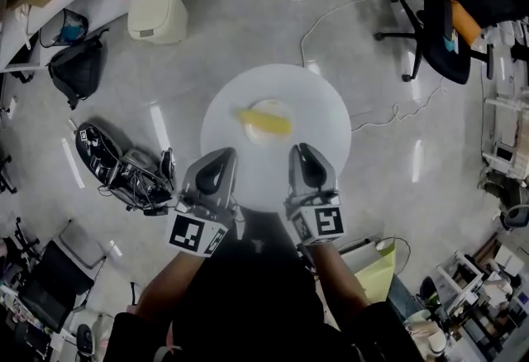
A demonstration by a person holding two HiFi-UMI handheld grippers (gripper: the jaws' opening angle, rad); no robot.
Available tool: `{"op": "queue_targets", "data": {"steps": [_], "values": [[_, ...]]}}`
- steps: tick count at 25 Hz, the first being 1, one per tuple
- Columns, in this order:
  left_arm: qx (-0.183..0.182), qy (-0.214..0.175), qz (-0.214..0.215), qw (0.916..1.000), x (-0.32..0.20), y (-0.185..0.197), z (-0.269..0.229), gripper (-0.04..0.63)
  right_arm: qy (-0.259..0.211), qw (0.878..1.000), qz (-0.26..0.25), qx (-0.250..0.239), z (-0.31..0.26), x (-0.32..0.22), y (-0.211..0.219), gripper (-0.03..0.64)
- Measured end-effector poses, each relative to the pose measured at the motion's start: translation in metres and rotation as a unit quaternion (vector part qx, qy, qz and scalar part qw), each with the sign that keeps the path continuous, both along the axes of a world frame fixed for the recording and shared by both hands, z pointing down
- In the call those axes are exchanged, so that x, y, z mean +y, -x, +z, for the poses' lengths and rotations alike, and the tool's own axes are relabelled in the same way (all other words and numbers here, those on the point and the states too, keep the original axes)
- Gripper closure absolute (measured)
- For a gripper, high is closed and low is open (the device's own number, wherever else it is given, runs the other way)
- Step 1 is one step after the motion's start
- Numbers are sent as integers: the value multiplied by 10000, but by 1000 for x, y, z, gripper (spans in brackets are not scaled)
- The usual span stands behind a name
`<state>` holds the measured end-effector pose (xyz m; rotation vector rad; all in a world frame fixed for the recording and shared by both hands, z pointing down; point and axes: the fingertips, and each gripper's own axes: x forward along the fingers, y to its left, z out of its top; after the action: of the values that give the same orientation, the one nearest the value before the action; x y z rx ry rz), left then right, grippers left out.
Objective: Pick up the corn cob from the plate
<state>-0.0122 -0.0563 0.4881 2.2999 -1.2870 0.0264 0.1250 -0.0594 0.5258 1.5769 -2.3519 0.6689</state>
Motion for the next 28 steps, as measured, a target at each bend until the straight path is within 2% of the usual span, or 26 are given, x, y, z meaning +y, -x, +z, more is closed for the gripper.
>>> {"op": "queue_targets", "data": {"steps": [5,11,19,28], "values": [[-8,31,-17,10000,-2,7,12,595,401,9984,-275,301,24,3,4,526],[33,105,107,9999,1,1,24,595,356,9957,-664,544,44,-1,12,471],[84,179,191,9996,-2,-2,40,595,556,9844,-1336,1000,76,0,26,414],[130,252,166,9995,-14,2,55,595,849,9562,-2189,1748,121,3,36,342]]}}
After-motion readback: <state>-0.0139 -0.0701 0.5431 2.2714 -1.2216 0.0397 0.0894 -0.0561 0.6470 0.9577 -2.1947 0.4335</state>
